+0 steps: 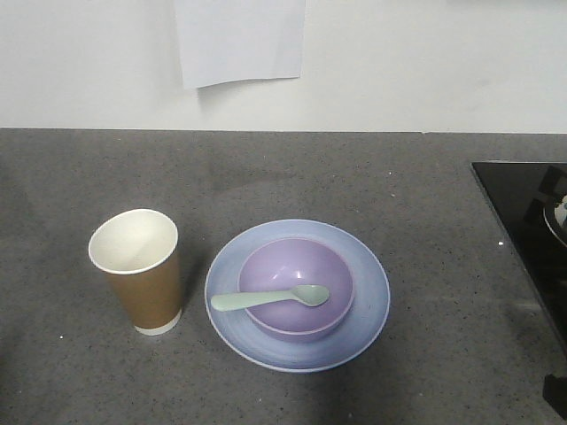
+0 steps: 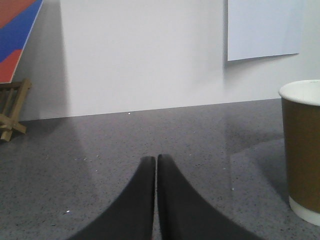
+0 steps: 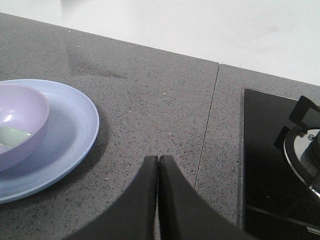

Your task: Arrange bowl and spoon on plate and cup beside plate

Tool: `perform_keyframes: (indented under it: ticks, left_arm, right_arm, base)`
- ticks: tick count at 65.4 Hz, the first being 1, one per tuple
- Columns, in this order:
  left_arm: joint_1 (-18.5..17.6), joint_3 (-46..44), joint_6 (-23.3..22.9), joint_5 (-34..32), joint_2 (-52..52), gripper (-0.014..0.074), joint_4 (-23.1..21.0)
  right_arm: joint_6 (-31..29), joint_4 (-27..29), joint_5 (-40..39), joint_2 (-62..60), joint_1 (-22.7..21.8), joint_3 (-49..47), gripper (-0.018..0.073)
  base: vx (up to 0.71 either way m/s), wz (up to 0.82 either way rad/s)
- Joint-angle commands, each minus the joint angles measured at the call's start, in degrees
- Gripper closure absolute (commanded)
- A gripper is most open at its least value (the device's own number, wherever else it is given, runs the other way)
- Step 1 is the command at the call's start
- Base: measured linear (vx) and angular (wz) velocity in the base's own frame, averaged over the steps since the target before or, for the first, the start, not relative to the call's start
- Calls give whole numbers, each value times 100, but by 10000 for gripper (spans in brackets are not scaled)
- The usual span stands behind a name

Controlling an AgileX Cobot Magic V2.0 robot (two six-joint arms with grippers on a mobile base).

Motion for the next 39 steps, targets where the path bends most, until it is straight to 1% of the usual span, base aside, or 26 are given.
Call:
perform_keyframes:
  ticks: [1,9,15,19,25,30,39]
  left_arm:
    - [-8,146,-51,-419,17,603,-3]
    - [-8,146,-51,-419,17,603,-3]
    - [-8,146,-51,-419,17,603,-3]
    - [-8,146,-51,-419,17,603,-3]
    - [-8,146,-51,-419,17,603,-3]
    - [-8,146,-51,-419,17,603,-3]
    - [-8,146,-51,-419,17,603,-3]
  right_arm:
    - [2,-14,-411,24,-42,-157,564]
    - [-31,-232,-496,24,-169,-157,564]
    - [-57,-100,-483,24,-193,-157,564]
    - [-85,88,-483,24,-193,-157,564]
    - [-125,88,-545,9,-193,-109,564]
    - [-103,104,-1247,-85,-193,231,564]
    - [-30,334,-3251,-508,-193,1394,564]
  base:
    - [0,0]
    - [0,0]
    - [0,0]
    - [0,0]
    - [0,0]
    - [0,0]
    - [0,0]
